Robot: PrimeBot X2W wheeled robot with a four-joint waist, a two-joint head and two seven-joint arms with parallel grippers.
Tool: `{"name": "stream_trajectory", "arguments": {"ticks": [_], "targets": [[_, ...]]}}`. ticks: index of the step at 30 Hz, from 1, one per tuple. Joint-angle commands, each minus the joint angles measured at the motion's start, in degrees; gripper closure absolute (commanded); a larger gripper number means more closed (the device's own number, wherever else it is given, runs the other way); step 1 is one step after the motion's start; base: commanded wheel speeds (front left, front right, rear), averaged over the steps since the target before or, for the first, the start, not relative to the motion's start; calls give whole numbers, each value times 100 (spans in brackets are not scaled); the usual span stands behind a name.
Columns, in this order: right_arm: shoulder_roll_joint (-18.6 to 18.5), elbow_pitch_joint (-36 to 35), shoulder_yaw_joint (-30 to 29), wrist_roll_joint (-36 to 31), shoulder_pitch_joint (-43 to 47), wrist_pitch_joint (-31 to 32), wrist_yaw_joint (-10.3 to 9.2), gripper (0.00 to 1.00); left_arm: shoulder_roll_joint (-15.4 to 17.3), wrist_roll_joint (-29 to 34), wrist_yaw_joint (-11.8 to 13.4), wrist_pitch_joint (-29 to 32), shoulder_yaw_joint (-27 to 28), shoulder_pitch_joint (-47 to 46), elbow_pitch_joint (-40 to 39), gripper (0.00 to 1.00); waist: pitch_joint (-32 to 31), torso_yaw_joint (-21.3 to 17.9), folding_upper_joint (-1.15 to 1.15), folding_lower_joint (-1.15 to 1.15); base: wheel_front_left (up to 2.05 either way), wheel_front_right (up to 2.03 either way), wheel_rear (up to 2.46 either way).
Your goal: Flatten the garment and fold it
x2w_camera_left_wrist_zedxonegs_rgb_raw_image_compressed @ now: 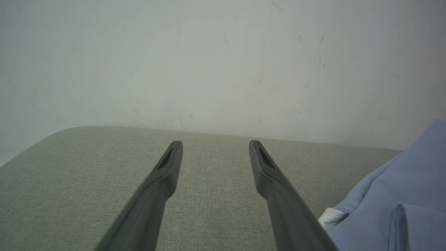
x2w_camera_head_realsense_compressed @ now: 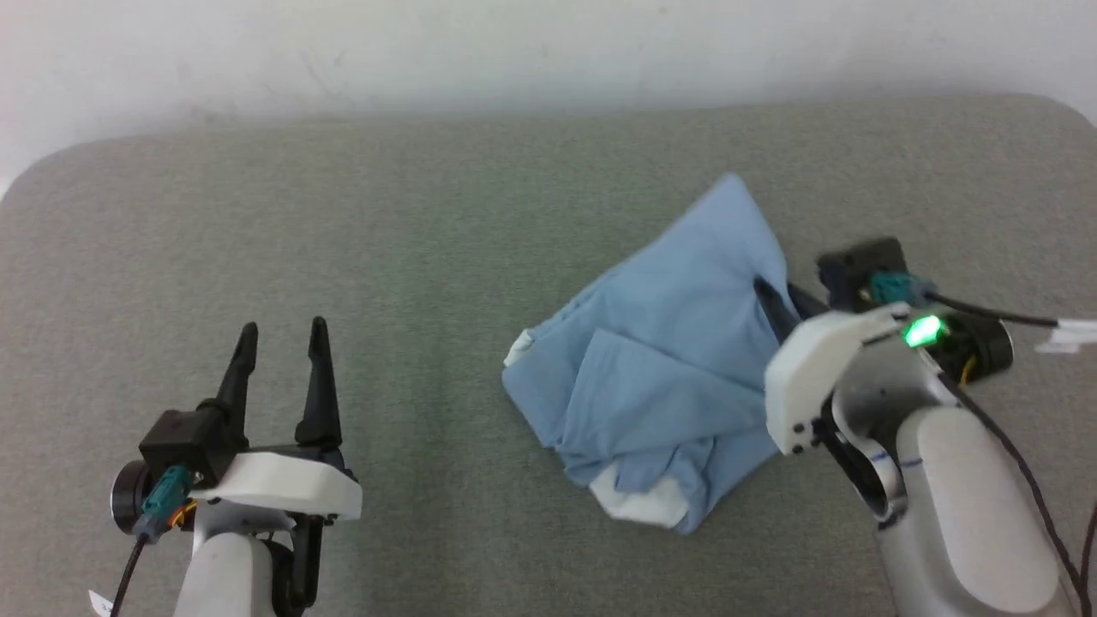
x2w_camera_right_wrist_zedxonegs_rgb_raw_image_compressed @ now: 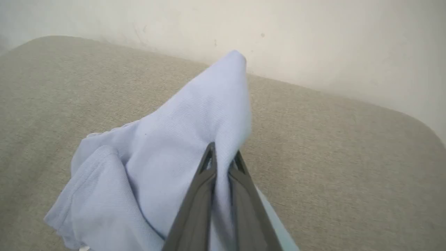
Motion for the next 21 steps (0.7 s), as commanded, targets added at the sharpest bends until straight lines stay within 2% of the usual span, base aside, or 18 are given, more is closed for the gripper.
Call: {"name": "stream_trajectory", "arguments": {"ticks": [1, 7, 11, 17, 21], "targets": [[13, -148, 86, -171, -138, 51, -5, 100, -22, 57, 30, -27, 14, 13, -55, 0, 100, -183, 0, 0, 0, 0, 0], [-35, -292, 342, -829, -586, 360, -5, 100, -13, 96, 51, -27, 37, -72, -182, 0, 302, -661, 0, 0, 0, 0, 0], [-331, -127, 242, -1050, -953, 406, -5, 100, 29, 145, 62, -27, 42, -177, -300, 0, 525, -1025, 0, 0, 0, 0, 0], [-724, 369, -318, -1161, -1490, 358, -5, 100, 210, 226, 58, -27, 57, -398, -469, 0, 1003, -1597, 0, 0, 0, 0, 0], [-919, 830, -797, -1207, -1841, 247, -5, 100, 303, 312, 94, 20, 7, -578, -661, 0, 1390, -1831, 0, 0, 0, 0, 0]]}}
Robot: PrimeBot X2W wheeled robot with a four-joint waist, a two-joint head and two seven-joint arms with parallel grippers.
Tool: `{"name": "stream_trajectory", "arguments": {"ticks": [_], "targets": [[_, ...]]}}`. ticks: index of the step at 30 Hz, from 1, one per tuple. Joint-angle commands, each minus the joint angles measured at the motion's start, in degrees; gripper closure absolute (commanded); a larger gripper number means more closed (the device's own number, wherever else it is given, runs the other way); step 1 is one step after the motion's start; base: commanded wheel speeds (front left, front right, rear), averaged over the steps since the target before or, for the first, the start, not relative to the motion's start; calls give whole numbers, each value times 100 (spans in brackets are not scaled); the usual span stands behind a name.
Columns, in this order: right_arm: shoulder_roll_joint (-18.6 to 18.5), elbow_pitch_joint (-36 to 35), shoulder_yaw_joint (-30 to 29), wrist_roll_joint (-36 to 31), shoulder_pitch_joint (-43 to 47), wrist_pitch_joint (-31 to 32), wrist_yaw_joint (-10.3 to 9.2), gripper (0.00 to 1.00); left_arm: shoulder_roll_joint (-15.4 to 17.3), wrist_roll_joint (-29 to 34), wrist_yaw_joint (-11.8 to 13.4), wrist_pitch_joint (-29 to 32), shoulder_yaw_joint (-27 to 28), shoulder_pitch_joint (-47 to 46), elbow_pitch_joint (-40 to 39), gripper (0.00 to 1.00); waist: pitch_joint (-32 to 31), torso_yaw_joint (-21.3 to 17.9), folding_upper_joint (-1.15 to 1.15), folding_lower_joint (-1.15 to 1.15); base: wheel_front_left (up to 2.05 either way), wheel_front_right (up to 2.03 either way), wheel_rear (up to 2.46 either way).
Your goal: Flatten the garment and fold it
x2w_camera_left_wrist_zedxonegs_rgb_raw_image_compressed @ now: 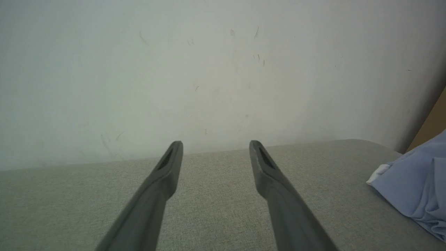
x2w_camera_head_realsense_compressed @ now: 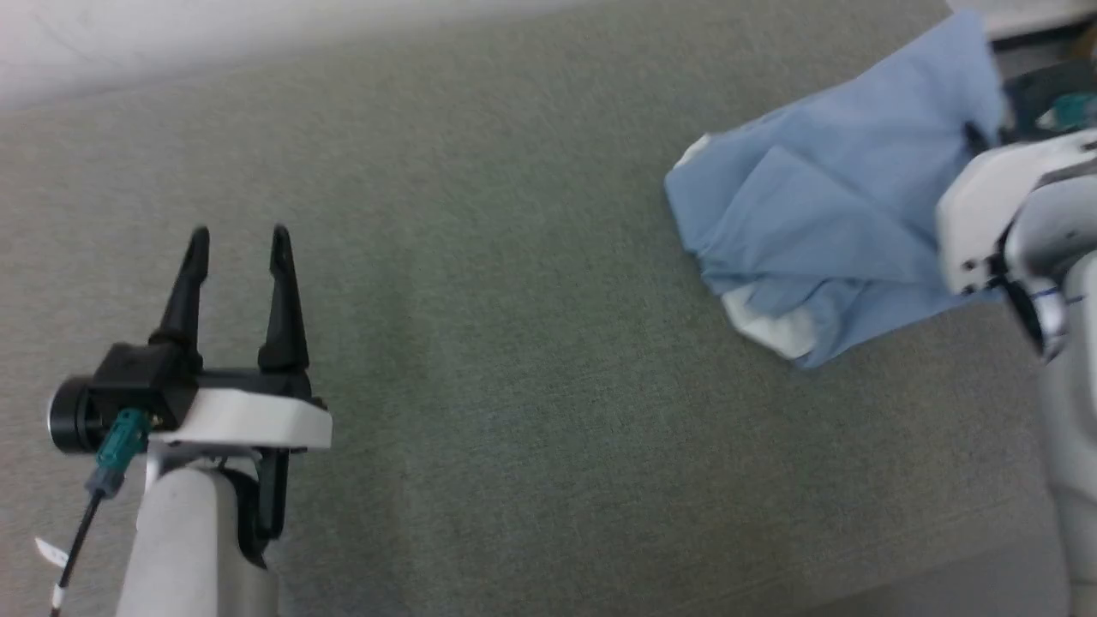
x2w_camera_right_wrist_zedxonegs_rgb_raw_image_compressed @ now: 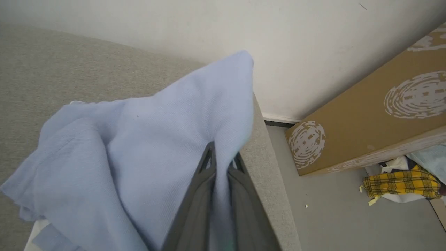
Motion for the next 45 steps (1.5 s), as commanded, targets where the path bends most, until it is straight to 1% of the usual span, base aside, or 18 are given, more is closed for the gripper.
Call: {"name": "stream_trajectory", "arguments": {"ticks": [1, 3, 8, 13, 16, 19, 23, 24, 25, 26, 27, 31, 36, 40, 45], "targets": [[-95, 141, -164, -70, -215, -94, -13, 100, 62, 58, 38, 26, -10, -164, -104, 0, 644, -491, 0, -1, 0, 0, 0], [-242, 401, -372, -200, -406, -210, -13, 100, 111, 81, 34, 91, -40, -278, -206, 0, 832, -525, 0, -1, 0, 0, 0], [-475, 989, -954, -505, -894, -582, -13, 100, 238, 144, 1, 254, -142, -491, -423, 0, 1255, -497, 0, -1, 0, 0, 0], [-666, 1421, -1337, -903, -1253, -989, -13, 100, 319, 168, -19, 373, -218, -604, -555, 0, 1556, -334, 0, -1, 0, 0, 0], [-789, 1656, -1692, -1139, -1408, -1153, -13, 100, 343, 174, -26, 407, -270, -684, -603, 0, 1682, -185, 0, -1, 0, 0, 0], [-805, 1850, -2018, -1338, -1497, -1308, -13, 100, 355, 176, -12, 419, -296, -725, -624, 0, 1745, -68, 0, -1, 0, 0, 0], [-736, 2061, -2359, -1509, -1563, -1557, -13, 100, 382, 146, 4, 394, -287, -712, -573, 0, 1691, 37, 0, -1, 0, 0, 0], [-725, 2109, -2412, -1558, -1562, -1630, -13, 95, 381, 132, 6, 380, -287, -699, -545, 0, 1648, 59, 0, -1, 0, 0, 0], [-702, 2153, -2485, -1584, -1560, -1690, -13, 55, 371, 125, 14, 363, -293, -685, -516, 0, 1598, 79, 0, -1, 0, 0, 0], [-683, 2199, -2554, -1609, -1551, -1740, -13, 5, 356, 115, 24, 343, -300, -668, -482, 0, 1537, 99, 0, -1, 0, 0, 0], [-677, 2240, -2609, -1639, -1538, -1794, -13, 0, 343, 104, 30, 321, -308, -648, -439, 0, 1460, 122, 0, -1, 0, 0, 0], [-663, 2375, -2689, -1611, -1455, -2078, -13, 0, 254, 41, 58, 207, -340, -538, -236, 0, 1065, 228, 0, -1, 0, 0, 0], [-672, 2472, -2510, -1305, -1243, -2470, -13, 0, 140, -70, 69, 80, -376, -330, 63, 0, 447, 433, 0, -1, 0, 0, 0], [-617, 2394, -2240, -865, -954, -2754, -13, 0, 54, -172, 71, 21, -403, -134, 268, 0, -9, 645, 0, -1, 0, 0, 0], [-521, 1934, -1751, -50, -423, -3068, -13, 0, -41, -274, 82, -15, -468, 51, 415, 0, -437, 949, 0, -1, 0, 0, 0]]}}
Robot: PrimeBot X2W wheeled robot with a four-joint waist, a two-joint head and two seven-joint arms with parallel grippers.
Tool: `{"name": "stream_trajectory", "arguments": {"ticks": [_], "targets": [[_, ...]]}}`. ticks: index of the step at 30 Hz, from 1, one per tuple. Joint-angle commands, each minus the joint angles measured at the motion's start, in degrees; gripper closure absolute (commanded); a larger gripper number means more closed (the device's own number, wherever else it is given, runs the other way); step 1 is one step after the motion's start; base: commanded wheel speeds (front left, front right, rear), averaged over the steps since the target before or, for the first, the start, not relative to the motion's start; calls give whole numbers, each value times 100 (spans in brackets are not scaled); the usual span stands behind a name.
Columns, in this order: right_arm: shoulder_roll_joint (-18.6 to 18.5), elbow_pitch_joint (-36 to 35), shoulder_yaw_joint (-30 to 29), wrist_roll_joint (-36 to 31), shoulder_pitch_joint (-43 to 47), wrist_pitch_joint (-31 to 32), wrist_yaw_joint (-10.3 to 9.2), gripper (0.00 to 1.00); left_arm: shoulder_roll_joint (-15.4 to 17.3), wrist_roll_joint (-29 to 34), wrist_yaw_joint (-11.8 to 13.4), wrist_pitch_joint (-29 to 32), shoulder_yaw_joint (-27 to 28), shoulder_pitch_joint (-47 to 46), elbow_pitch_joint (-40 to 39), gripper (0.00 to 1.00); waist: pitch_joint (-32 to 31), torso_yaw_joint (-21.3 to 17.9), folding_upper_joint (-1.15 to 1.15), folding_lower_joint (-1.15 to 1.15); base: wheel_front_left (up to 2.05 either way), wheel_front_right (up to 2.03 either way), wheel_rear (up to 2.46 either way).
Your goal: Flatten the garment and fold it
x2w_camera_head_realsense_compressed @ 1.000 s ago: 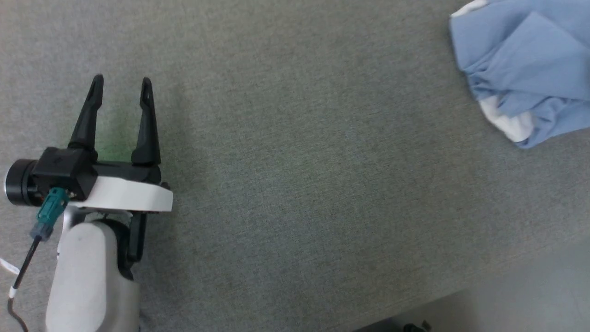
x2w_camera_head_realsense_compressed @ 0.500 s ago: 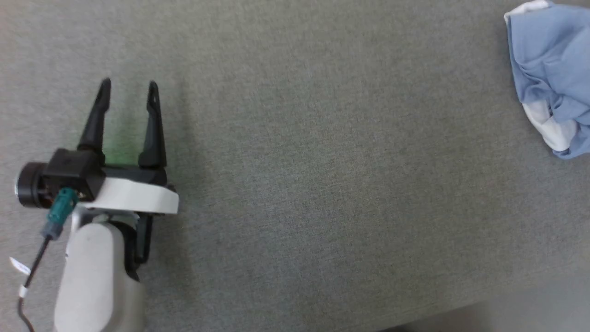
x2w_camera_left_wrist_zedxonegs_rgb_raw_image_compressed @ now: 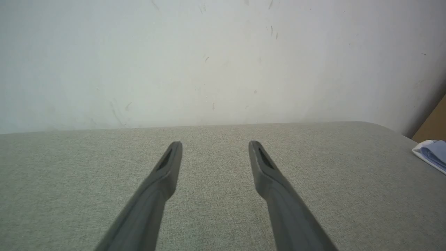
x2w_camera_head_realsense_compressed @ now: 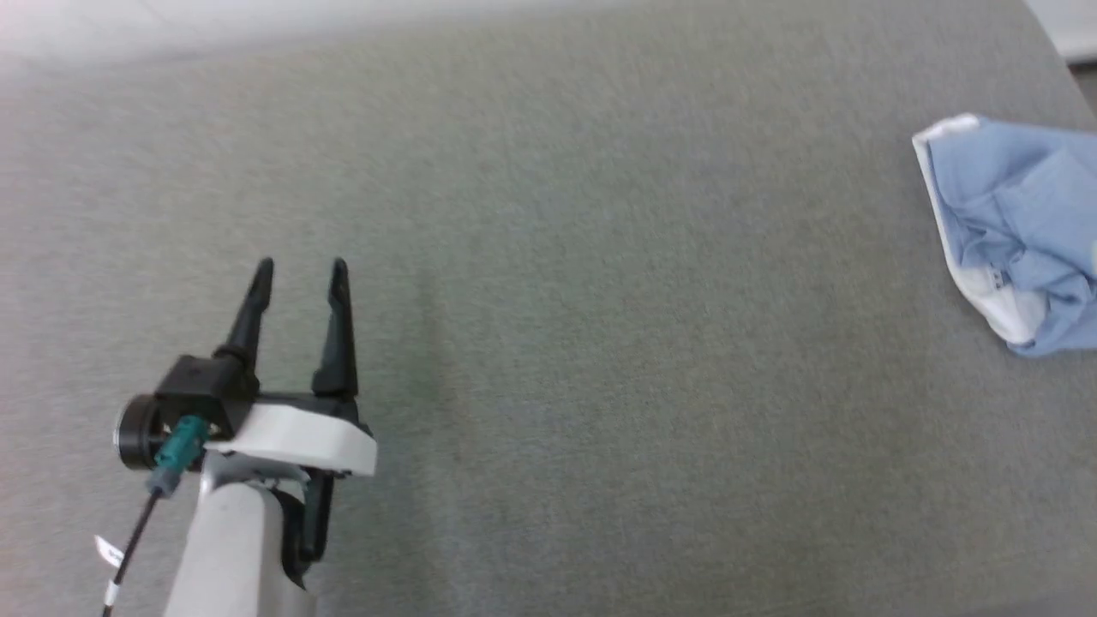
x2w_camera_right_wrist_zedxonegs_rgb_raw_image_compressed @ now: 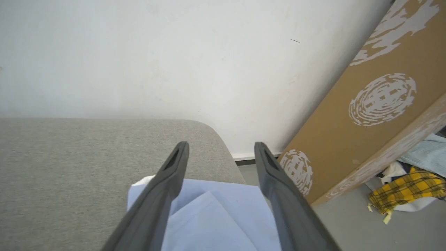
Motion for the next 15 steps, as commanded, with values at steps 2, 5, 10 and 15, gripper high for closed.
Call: {"name": "stream_trajectory", "arguments": {"ticks": [2, 5, 10, 15], "targets": [[73, -398, 290, 431, 393, -84, -12, 0, -53, -79, 19, -52, -71, 155, 79, 0, -708, 550, 0, 1, 0, 0, 0], [165, -903, 549, 791, 811, -93, -12, 0, -93, -98, 37, -60, -143, 264, 170, 0, -935, 695, 0, 1, 0, 0, 0], [401, -1872, 929, 1199, 1638, -38, -12, 0, -152, -171, 77, -69, -227, 439, 272, 0, -1212, 866, 0, 1, 0, 0, 0], [725, -2578, 1032, 1389, 2310, -37, -12, 0, -180, -231, 100, -72, -269, 541, 346, 0, -1348, 962, 0, 1, 0, 0, 0]]}}
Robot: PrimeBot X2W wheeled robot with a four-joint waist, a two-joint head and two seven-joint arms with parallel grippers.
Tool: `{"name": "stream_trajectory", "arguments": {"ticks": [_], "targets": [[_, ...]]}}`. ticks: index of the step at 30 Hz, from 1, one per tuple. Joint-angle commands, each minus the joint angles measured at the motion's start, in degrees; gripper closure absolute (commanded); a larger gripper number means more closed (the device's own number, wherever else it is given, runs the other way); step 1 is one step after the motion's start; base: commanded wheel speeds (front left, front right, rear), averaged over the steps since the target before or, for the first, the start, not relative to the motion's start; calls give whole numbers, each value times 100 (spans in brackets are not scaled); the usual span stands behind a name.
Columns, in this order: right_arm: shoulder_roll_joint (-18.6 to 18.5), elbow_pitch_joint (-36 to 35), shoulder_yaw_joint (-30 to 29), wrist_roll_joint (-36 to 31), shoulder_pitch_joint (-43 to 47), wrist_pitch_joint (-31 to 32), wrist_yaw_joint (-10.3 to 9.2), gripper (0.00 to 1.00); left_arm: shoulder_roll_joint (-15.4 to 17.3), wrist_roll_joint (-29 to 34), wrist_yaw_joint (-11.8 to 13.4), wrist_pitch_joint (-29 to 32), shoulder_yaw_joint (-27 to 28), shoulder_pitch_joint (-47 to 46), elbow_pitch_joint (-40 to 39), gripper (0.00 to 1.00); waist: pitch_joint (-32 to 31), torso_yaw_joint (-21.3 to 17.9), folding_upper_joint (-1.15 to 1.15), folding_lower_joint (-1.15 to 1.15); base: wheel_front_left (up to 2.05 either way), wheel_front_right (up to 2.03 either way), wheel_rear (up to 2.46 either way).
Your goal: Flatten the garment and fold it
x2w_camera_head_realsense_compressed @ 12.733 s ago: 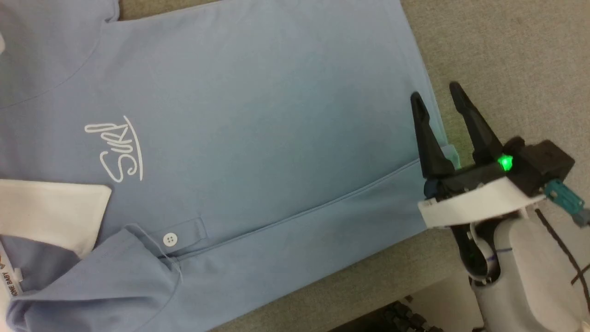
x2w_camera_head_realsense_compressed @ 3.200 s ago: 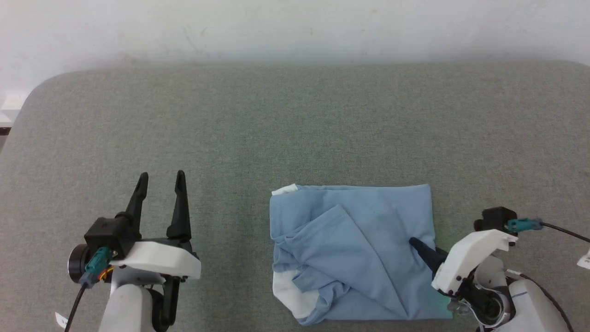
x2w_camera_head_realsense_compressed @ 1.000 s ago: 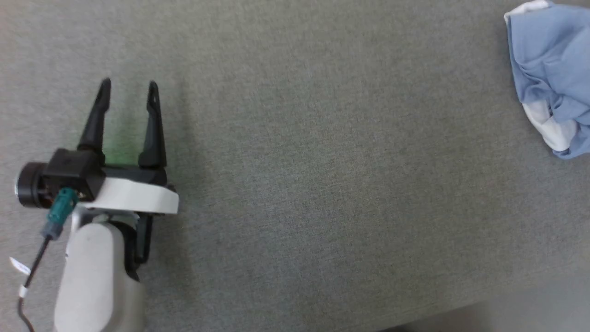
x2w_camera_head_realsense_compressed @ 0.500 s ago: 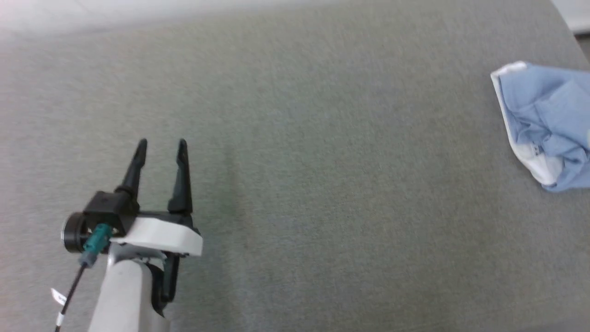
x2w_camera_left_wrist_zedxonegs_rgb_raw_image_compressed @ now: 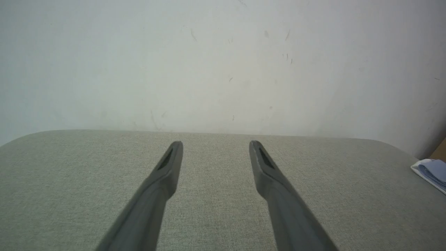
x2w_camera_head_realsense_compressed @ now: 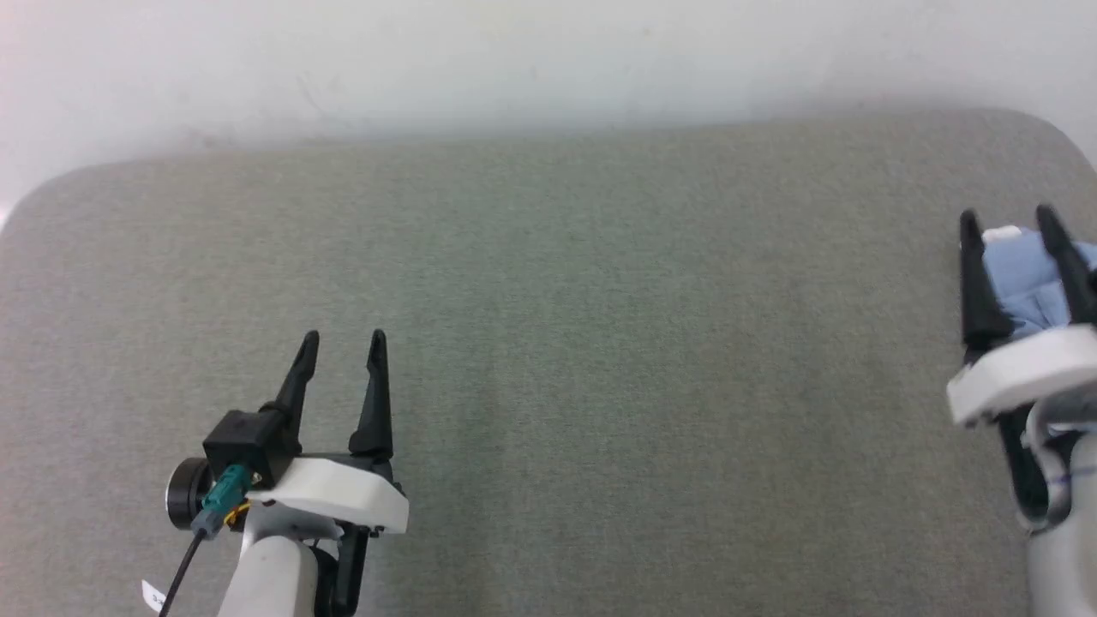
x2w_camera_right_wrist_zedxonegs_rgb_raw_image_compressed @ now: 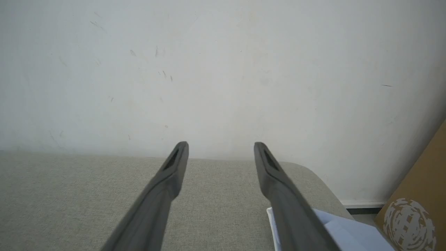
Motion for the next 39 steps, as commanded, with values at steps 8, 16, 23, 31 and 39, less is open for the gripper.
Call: {"name": "stream_trajectory", "arguments": {"ticks": [8, 16, 23, 31, 39], "targets": [[484, -702, 83, 181, 1134, -181, -12, 0, -37, -73, 26, -26, -86, 156, 124, 0, -345, 422, 0, 1, 0, 0, 0], [700, -769, 327, 180, 1616, -348, -12, 0, -58, -121, 44, -26, -123, 286, 185, 0, -398, 499, 0, 1, 0, 0, 0], [742, -765, 475, 157, 1763, -340, -12, 0, -68, -148, 64, -27, -117, 369, 211, 0, -431, 498, 0, 1, 0, 0, 0], [747, -764, 600, 283, 1784, -315, -12, 0, -76, -178, 76, -27, -111, 398, 242, 0, -409, 470, 0, 1, 0, 0, 0], [748, -739, 632, 365, 1822, -290, -12, 0, -81, -189, 77, -27, -113, 384, 307, 0, -398, 466, 0, 1, 0, 0, 0]]}}
